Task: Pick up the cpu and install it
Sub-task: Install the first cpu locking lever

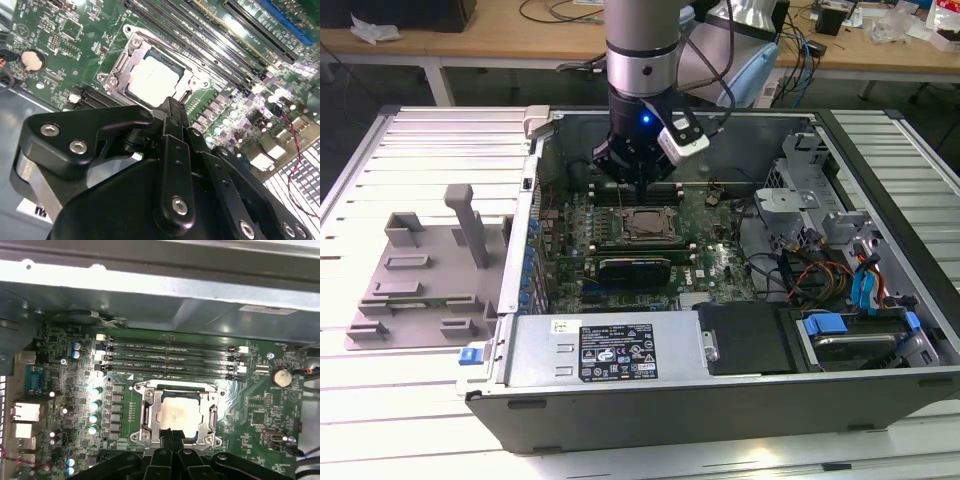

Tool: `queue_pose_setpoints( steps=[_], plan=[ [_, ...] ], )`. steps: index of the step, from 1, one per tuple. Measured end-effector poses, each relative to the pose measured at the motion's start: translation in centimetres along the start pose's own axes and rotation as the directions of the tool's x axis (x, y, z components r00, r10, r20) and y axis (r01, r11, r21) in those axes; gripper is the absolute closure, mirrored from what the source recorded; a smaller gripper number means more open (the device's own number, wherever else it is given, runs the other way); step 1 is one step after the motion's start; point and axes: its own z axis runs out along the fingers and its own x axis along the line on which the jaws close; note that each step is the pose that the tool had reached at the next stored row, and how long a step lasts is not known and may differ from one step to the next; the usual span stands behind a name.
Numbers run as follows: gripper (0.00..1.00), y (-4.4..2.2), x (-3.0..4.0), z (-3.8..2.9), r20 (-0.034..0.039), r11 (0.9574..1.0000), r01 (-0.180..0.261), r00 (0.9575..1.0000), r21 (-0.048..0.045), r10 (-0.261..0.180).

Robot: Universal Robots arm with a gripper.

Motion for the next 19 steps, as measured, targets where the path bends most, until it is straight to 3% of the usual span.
queue_pose_setpoints(
  steps=[3, 8, 10, 13, 15, 17, 18, 19],
  plan=[
    [0.89, 0.02, 0.29, -0.02, 0.0002, 1.0, 0.0, 1.0, 0.0, 0.0],
    [0.89, 0.14, 1.94, -0.1, 0.0003, 1.0, 0.0, 1.0, 0.0, 0.0],
    [0.89, 0.21, 2.98, -0.15, 0.0003, 1.0, 0.0, 1.0, 0.0, 0.0],
    [0.89, 0.25, 3.43, -0.18, 0.0002, 1.0, 0.0, 1.0, -0.0007, 0.0],
    [0.89, 0.25, 3.53, -0.19, 0.0011, 0.9999, -0.001, 1.0, -0.0138, 0.001],
    [0.89, 0.25, 3.7, -0.19, 0.0027, 0.9993, -0.002, 1.0, -0.0371, 0.002],
    [0.89, 0.25, 3.86, -0.2, 0.0049, 0.9977, -0.003, 1.0, -0.0682, 0.004],
    [0.89, 0.25, 3.95, -0.2, 0.0059, 0.9965, -0.004, 1.0, -0.0834, 0.005]
  ],
)
